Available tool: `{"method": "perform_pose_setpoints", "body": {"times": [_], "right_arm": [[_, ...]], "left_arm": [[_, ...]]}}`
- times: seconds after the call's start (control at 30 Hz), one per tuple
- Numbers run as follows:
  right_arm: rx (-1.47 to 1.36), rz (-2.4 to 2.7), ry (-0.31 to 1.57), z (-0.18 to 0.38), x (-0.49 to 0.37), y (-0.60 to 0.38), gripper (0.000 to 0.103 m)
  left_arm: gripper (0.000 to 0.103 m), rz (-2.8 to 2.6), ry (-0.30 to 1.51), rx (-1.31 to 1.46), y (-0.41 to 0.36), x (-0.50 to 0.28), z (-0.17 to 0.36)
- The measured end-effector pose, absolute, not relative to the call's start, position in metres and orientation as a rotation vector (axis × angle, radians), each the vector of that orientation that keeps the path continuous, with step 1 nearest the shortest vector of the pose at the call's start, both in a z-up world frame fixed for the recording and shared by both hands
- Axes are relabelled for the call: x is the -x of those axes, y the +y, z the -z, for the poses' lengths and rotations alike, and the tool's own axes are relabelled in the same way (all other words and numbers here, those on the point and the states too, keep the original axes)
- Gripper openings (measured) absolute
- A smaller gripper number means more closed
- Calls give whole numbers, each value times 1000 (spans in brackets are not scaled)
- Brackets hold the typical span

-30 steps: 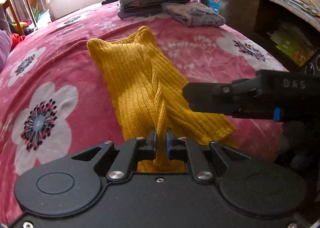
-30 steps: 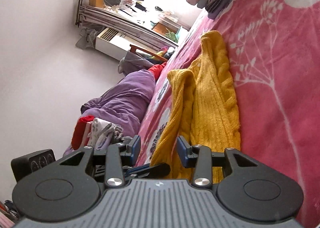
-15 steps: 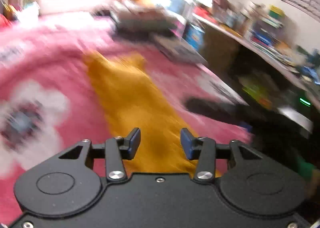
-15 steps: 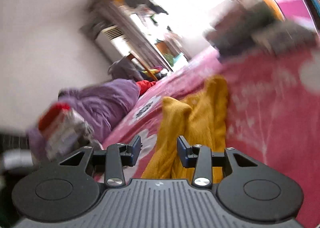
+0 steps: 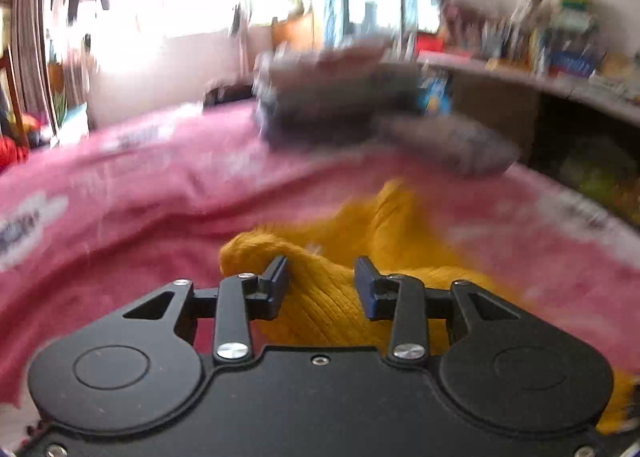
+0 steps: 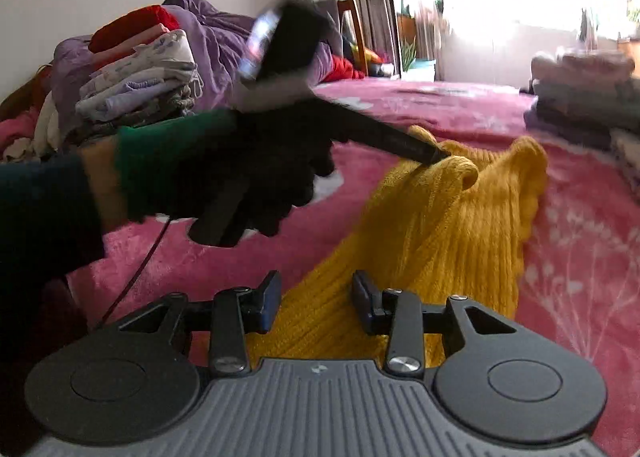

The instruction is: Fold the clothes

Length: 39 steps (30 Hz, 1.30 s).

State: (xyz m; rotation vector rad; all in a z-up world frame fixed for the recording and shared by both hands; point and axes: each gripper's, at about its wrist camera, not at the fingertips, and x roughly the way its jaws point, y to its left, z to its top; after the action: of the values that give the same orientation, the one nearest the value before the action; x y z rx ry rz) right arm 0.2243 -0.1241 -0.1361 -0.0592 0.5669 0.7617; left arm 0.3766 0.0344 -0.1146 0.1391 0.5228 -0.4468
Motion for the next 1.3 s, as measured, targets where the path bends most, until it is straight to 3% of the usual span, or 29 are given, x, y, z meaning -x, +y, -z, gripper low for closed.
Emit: {"method": "perform_pose_setpoints", "body": {"times": [0.3,0.47,0.63,0.8,0.83,0.97,1.17,1.3], "right_arm": [[29,-789,604,142,-233,-135,39],[-14,-788,584,140,-226,-138,40],[-60,-788,573,137,-220,-144,43],[-77,-798,578,137,-219,-146,44],[-77,-800,582,138,-220,-145,44],[-74,-807,602,141,-226,-145,45],[-74,-827,629,144,-234,-145,45],[-124,-861,559,132,-220,-160,47]], "left_arm": [[35,484,561,-2,53,-408,138],[34,445,555,-43,44,-394,120],[34,558,414,-30,51,-351,83],[34,650,506,-126,40,-343,104],[35,638,530,-160,33,-345,111],[56,571,535,-233,13,-353,128],[59,549,522,-200,18,-354,134],[56,513,471,-104,33,-329,107]]}}
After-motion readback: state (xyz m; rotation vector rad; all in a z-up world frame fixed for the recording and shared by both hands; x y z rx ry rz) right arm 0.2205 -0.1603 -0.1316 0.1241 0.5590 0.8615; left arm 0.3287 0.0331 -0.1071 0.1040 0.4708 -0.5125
